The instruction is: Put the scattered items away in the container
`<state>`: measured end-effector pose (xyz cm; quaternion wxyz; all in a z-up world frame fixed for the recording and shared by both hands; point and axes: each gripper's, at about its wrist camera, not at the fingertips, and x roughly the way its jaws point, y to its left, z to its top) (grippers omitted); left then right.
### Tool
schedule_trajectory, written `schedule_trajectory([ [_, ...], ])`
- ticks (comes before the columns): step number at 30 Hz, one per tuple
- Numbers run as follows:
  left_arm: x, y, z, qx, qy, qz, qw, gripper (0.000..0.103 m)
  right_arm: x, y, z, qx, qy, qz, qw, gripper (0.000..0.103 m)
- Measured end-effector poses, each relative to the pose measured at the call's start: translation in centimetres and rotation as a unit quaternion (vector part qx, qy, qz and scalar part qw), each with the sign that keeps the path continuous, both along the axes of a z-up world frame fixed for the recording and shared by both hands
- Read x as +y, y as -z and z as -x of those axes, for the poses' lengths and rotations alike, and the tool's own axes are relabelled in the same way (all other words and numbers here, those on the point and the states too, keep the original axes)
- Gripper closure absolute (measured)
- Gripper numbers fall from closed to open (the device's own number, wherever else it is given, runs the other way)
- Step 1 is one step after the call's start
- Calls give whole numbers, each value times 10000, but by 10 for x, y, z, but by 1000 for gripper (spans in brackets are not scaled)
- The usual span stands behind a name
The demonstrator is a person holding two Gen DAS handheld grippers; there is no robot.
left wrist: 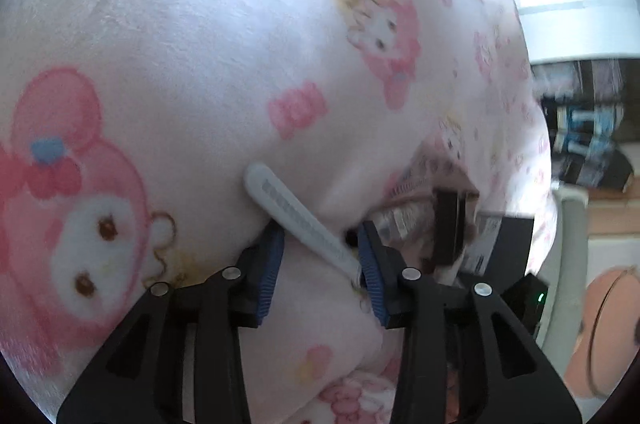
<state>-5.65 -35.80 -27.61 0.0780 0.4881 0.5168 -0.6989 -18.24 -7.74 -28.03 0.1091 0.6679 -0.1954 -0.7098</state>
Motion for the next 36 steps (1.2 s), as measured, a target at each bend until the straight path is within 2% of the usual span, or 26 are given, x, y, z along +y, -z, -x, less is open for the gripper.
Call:
schedule_trajectory([
  [2,-5,3,0,86,-168,-99,9998,65,0,0,0,14,-34,45,10000,65],
  [3,-7,2,0,187,-218,-15,9996,72,0,-2,-1,65,-51,81,9999,66],
  [4,-6,3,2,187,-197,110,9996,98,1,-5,-4,176,-53,162,9997,76],
  [5,-5,4,3,40,-152,215,9996,102,2,-9,-5,261,-71,209,9994,80],
  [7,-3,-4,-1,267,-160,115,9994,102,3,-18,-9,464,-130,282,9984,96],
  [11,19,-46,-13,654,181,444,9967,102,1,-51,-25,1034,-431,300,9933,97],
  [13,29,-69,-18,877,349,607,9937,102,1,-64,-30,1128,-521,477,9911,98],
  [20,87,-143,-10,1823,1161,724,9737,102,33,-133,-64,1792,-650,814,9783,97],
  [22,106,-153,-2,1959,1362,661,9689,102,57,-151,-69,1947,-555,877,9754,97],
  [24,136,-162,13,2069,1651,571,9627,102,101,-169,-75,2077,-415,847,9736,97],
  [28,190,-174,37,2251,2113,455,9500,102,173,-184,-75,2235,-102,511,9733,97],
  [32,246,-180,81,2169,2519,479,9419,102,232,-200,-59,2515,13,75,9678,97],
  [36,294,-184,123,2106,2846,622,9332,102,287,-203,-34,2624,209,19,9647,97],
])
